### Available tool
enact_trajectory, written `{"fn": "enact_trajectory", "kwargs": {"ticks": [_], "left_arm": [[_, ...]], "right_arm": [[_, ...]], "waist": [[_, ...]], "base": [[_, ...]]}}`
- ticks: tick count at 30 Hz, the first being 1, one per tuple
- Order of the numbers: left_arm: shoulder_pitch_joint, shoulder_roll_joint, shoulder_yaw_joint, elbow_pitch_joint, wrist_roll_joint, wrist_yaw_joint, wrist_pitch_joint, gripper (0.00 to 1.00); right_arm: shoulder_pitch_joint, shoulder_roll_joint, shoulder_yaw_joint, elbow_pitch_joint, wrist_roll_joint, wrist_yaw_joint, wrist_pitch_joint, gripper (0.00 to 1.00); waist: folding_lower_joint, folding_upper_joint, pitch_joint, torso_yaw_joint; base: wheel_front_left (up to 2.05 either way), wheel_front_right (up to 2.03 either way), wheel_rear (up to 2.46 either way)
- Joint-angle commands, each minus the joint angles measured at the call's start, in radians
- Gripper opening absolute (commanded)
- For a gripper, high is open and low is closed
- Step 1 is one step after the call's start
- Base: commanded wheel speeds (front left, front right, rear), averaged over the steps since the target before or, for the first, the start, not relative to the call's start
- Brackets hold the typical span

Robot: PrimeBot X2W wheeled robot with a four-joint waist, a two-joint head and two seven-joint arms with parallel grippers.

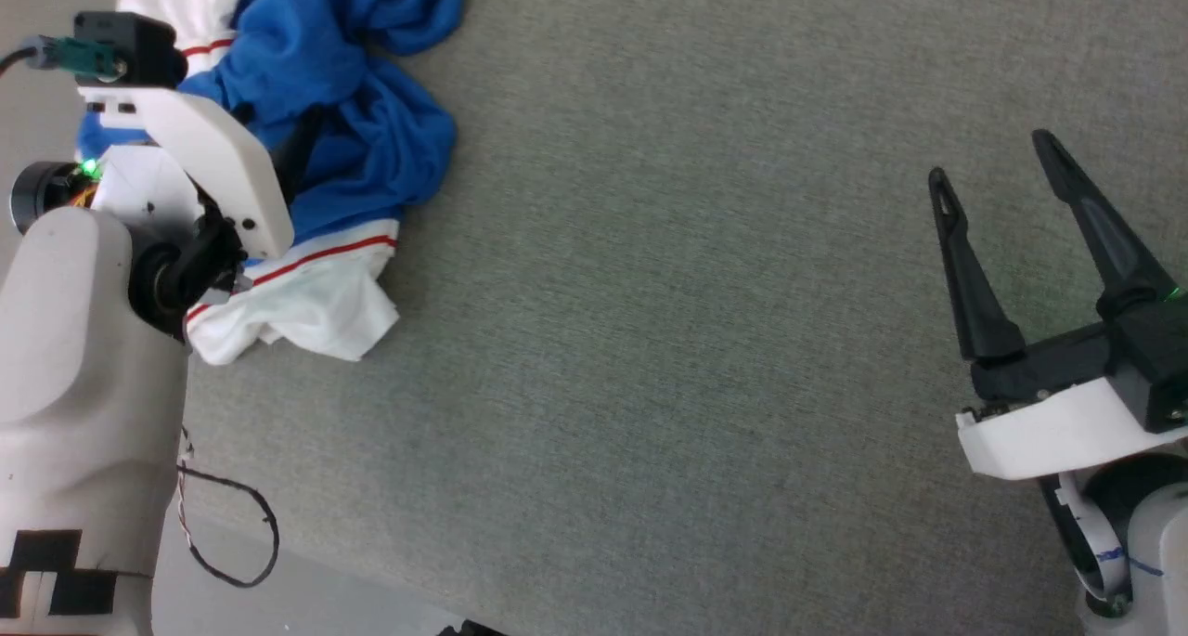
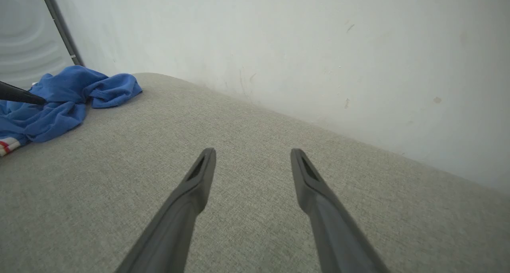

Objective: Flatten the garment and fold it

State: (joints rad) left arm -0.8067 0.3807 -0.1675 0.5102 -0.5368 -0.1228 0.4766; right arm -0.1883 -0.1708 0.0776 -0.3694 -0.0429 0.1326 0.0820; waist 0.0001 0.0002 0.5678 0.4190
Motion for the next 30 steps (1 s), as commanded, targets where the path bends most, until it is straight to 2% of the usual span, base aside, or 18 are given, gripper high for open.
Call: {"fn": "enact_trajectory", "kwargs": {"ticks": [1, 3, 9, 14, 24, 25, 30], "left_arm": [[0.001, 0.008, -0.014, 0.012, -0.005, -0.008, 0.012, 1.00], [0.004, 0.016, -0.035, 0.022, -0.009, -0.008, 0.023, 0.00], [0.002, 0.021, -0.040, 0.057, -0.012, -0.001, 0.001, 0.00], [-0.007, 0.052, -0.028, 0.063, -0.003, 0.008, -0.026, 0.00], [-0.053, 0.129, 0.036, -0.008, 0.006, 0.043, -0.119, 0.00], [-0.068, 0.146, 0.043, -0.033, 0.014, 0.049, -0.131, 0.00], [-0.104, 0.148, 0.070, -0.084, -0.001, 0.078, -0.134, 0.00]], "right_arm": [[-0.020, -0.006, -0.002, -0.007, 0.005, -0.002, 0.004, 1.00], [-0.023, -0.008, -0.005, -0.007, 0.008, -0.002, 0.005, 1.00], [-0.026, -0.002, -0.003, 0.008, 0.014, -0.002, -0.002, 1.00], [-0.026, 0.013, -0.005, 0.036, 0.022, -0.002, -0.025, 1.00], [0.002, 0.072, 0.004, 0.134, 0.043, -0.002, -0.102, 1.00], [0.014, 0.085, 0.000, 0.157, 0.048, -0.002, -0.122, 1.00], [0.049, 0.106, -0.018, 0.195, 0.058, -0.002, -0.158, 1.00]], "waist": [[-0.0001, -0.0002, 0.039, -0.034], [-0.0001, -0.0002, 0.045, -0.038], [-0.0001, -0.0002, 0.034, -0.046], [-0.0001, -0.0002, -0.014, -0.048], [-0.0001, -0.0002, -0.180, -0.071], [-0.0001, -0.0002, -0.221, -0.081], [-0.0001, -0.0002, -0.302, -0.108]], "base": [[0.00, 0.00, 0.00], [0.00, 0.00, 0.00], [0.00, 0.00, 0.00], [0.00, 0.00, 0.00], [0.00, 0.00, 0.00], [0.00, 0.00, 0.00], [0.00, 0.00, 0.00]]}}
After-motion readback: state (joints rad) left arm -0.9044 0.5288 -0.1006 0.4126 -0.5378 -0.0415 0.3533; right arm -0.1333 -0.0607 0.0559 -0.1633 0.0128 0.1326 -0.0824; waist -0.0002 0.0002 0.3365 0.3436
